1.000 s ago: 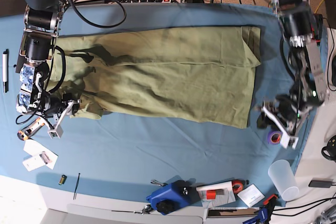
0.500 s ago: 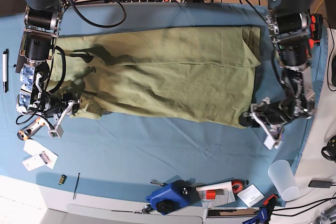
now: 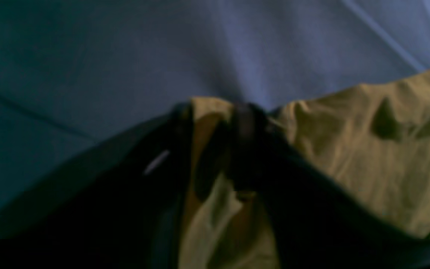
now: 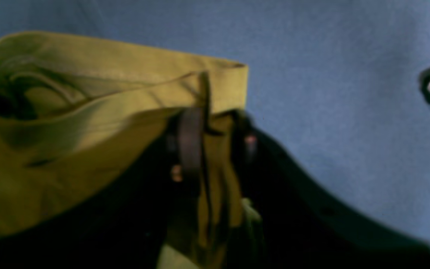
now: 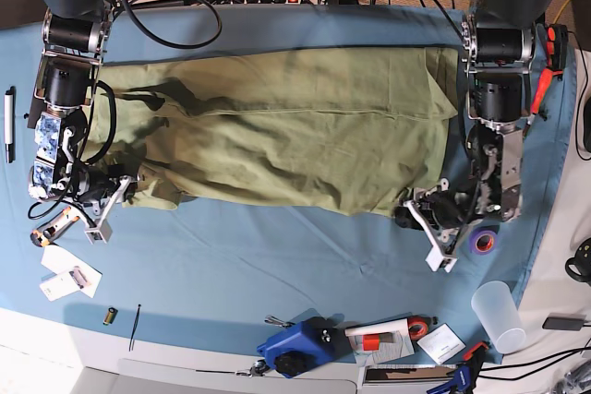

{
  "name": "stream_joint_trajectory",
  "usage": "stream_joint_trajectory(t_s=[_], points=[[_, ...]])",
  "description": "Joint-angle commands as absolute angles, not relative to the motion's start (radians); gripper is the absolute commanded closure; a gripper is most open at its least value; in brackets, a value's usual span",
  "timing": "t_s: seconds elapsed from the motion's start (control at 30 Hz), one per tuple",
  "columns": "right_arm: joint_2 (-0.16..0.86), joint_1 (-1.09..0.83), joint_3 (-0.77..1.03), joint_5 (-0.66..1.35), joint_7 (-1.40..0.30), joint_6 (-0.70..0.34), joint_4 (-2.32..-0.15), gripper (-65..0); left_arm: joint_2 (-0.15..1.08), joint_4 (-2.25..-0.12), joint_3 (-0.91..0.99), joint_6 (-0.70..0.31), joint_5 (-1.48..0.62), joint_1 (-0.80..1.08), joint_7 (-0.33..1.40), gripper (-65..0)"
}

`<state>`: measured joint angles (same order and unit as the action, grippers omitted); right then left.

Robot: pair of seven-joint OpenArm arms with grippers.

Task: Layout the t-shirt on the table in an organized manner, then fold the t-shirt properly
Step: 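Grasp the hem edge with the left gripper at the shirt's other end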

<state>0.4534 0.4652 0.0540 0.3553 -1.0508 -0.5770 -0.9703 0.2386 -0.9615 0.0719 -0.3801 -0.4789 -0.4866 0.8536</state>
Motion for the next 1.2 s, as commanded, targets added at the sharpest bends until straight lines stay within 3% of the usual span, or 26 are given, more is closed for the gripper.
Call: stream_joint_trajectory(t_s=[0.0,0.1,0.4,0.8,1.17], points=[[0.471,0.493,0.059,0.358,-1.051,-0.559,-0.986,-4.9,0.241,-0.963,0.059,-0.373,-0.448,-0.499,0.899,-9.0],[0.471,0.494,0.059,0.358,-1.05,-0.519,-0.986,0.0,0.242,-0.963,0.056,-0.373,-0.395,-0.499,0.909,0.0],[0.472,0.501,0.061,0.397,-1.01,-0.513,-1.076,0.0,0.255,-1.016,0.056,-0.31,-0.382,-0.499,0.994,0.0],[0.486,0.495,0.061,0.503,-1.155,-0.513,-1.253,0.0,0.255,-1.217,0.063,-0.286,-0.503,-0.498,1.242,0.0],[0.572,0.482,0.068,0.653,-1.216,-0.515,-1.258,0.0,0.255,-1.462,0.197,-0.288,-0.53,-0.358,1.267,0.0]])
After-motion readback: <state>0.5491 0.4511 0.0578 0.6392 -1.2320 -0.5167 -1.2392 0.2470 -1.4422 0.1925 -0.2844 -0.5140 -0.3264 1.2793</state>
